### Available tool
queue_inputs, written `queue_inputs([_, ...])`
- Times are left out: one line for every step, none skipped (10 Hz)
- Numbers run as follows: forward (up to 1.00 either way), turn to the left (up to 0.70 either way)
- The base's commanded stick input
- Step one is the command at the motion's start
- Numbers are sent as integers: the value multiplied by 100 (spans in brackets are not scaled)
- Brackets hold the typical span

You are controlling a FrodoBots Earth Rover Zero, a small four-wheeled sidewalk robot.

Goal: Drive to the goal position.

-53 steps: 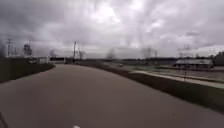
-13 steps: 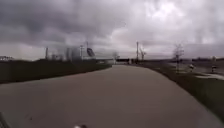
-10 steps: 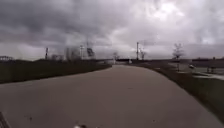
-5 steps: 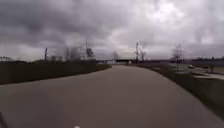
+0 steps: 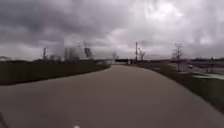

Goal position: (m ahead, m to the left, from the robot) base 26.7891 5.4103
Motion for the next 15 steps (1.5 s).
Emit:
queue_inputs([100, 0])
queue_inputs([100, 0])
queue_inputs([100, 0])
queue_inputs([100, 0])
queue_inputs([100, -10])
queue_inputs([100, -28])
queue_inputs([100, -40])
queue_inputs([100, -34])
queue_inputs([100, -26])
queue_inputs([100, -1])
queue_inputs([100, 0])
queue_inputs([100, 0])
queue_inputs([100, 0])
queue_inputs([100, 0])
queue_inputs([100, 0])
